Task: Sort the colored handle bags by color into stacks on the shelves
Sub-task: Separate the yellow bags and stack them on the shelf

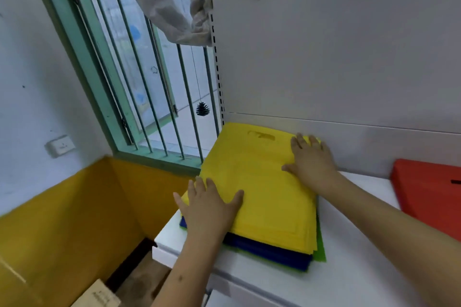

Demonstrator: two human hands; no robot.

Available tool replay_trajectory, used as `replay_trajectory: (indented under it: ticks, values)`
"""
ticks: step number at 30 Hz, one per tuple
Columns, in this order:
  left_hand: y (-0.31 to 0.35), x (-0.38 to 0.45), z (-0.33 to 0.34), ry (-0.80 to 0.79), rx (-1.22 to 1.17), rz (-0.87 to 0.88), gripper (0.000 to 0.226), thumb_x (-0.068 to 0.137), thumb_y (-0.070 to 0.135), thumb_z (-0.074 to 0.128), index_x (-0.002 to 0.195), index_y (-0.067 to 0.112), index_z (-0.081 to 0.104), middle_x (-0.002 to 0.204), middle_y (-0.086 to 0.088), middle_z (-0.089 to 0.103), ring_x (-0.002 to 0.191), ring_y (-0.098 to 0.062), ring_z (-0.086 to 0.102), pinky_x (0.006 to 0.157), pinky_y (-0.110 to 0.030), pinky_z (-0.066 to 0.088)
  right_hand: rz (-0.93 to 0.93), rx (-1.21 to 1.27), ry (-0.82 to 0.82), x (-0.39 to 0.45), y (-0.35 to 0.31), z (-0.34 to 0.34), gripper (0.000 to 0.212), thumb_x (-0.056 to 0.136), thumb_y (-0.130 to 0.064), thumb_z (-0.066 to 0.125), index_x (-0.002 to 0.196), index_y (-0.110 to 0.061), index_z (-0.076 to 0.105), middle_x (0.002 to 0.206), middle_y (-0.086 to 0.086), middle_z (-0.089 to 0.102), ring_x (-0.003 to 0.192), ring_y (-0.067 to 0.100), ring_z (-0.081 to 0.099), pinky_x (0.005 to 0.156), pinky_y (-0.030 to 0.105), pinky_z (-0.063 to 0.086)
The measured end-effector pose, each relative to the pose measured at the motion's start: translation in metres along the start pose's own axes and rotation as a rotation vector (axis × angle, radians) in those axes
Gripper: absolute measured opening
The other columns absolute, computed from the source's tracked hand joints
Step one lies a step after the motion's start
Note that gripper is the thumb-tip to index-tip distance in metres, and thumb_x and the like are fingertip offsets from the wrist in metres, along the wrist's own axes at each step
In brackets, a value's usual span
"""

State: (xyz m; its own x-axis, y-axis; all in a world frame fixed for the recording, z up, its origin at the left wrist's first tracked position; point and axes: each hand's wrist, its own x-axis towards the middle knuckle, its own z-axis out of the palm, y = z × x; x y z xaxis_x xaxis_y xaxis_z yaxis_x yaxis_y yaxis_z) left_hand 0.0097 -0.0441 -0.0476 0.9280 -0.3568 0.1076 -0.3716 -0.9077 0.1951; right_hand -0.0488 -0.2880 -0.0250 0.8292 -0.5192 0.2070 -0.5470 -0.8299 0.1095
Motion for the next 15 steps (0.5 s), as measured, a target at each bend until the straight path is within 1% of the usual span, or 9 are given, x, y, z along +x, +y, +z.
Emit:
replay_trajectory:
  ticks: [3,6,8,9,10,11,12,13,15]
  values:
    - [0.001,0.003,-0.002,0.027,0.043,0.121,0.076,0.093,0.07,0.025,0.151,0.021,0.034,0.161,-0.003,0.021,0.151,-0.022,0.009,0.116,-0.058,-0.007,0.006,-0.05,0.019,-0.01,-0.011,0.0,0.07,0.099,-0.051,0.037,0.154,-0.014,0.015,0.162,0.007,0.011,0.148,0.033,0.01,0.119,0.051,0.012]
    - [0.005,0.005,-0.007,0.046,-0.08,0.31,0.043,0.102,0.044,0.034,0.127,0.019,0.058,0.14,-0.003,0.051,0.134,-0.022,0.041,0.121,-0.05,0.003,-0.018,0.022,0.035,-0.018,-0.022,-0.006,0.049,0.104,-0.038,0.033,0.15,-0.02,0.031,0.16,0.004,0.021,0.147,0.03,0.014,0.119,0.048,0.01]
    - [0.007,0.008,-0.015,-0.041,-0.426,0.347,0.032,0.101,0.029,0.042,0.109,0.008,0.065,0.113,-0.01,0.065,0.109,-0.027,0.057,0.114,-0.046,0.029,0.039,0.334,0.059,-0.027,-0.023,-0.019,0.041,0.104,-0.035,0.036,0.142,-0.022,0.046,0.158,0.003,0.028,0.145,0.028,0.023,0.116,0.038,0.018]
    - [0.009,0.009,-0.022,-0.094,-0.63,0.328,0.03,0.1,0.025,0.045,0.105,0.005,0.067,0.104,-0.013,0.067,0.1,-0.029,0.06,0.1,-0.046,0.043,0.087,0.513,0.077,-0.034,-0.022,-0.03,0.038,0.104,-0.033,0.039,0.135,-0.019,0.055,0.153,0.006,0.037,0.141,0.028,0.032,0.11,0.031,0.024]
    - [0.013,0.009,-0.032,-0.133,-0.809,0.313,0.027,0.1,0.023,0.047,0.104,0.006,0.068,0.1,-0.011,0.067,0.094,-0.027,0.062,0.084,-0.041,0.049,0.136,0.637,0.123,-0.044,-0.019,-0.038,0.033,0.103,-0.03,0.042,0.124,-0.016,0.063,0.14,0.008,0.052,0.131,0.03,0.044,0.099,0.026,0.03]
    - [0.019,0.007,-0.042,-0.176,-0.954,0.304,0.022,0.1,0.02,0.047,0.106,0.013,0.068,0.099,-0.003,0.067,0.092,-0.02,0.062,0.075,-0.033,0.049,0.187,0.729,0.178,-0.055,-0.013,-0.046,0.029,0.103,-0.027,0.043,0.107,-0.015,0.068,0.117,0.008,0.064,0.115,0.032,0.054,0.084,0.02,0.035]
    - [0.026,0.005,-0.051,-0.254,-1.096,0.297,0.021,0.1,0.016,0.048,0.109,0.019,0.066,0.1,0.005,0.066,0.092,-0.013,0.062,0.075,-0.029,0.049,0.245,0.792,0.212,-0.069,-0.007,-0.055,0.03,0.103,-0.026,0.042,0.094,-0.012,0.068,0.094,0.008,0.066,0.098,0.033,0.058,0.071,0.017,0.036]
    - [0.036,0.002,-0.057,-0.366,-1.243,0.282,0.024,0.099,0.012,0.049,0.113,0.023,0.065,0.102,0.008,0.067,0.095,-0.013,0.063,0.08,-0.031,0.052,0.301,0.851,0.233,-0.082,0.003,-0.062,0.033,0.103,-0.025,0.043,0.089,-0.006,0.066,0.084,0.01,0.063,0.089,0.034,0.058,0.068,0.02,0.039]
    - [0.057,-0.009,-0.066,-0.599,-1.454,0.269,0.029,0.092,0.007,0.056,0.114,0.023,0.067,0.11,0.0,0.071,0.105,-0.023,0.066,0.095,-0.048,0.052,0.393,0.975,0.269,-0.117,0.025,-0.073,0.035,0.1,-0.028,0.046,0.09,0.0,0.064,0.079,0.013,0.062,0.08,0.031,0.058,0.073,0.036,0.045]
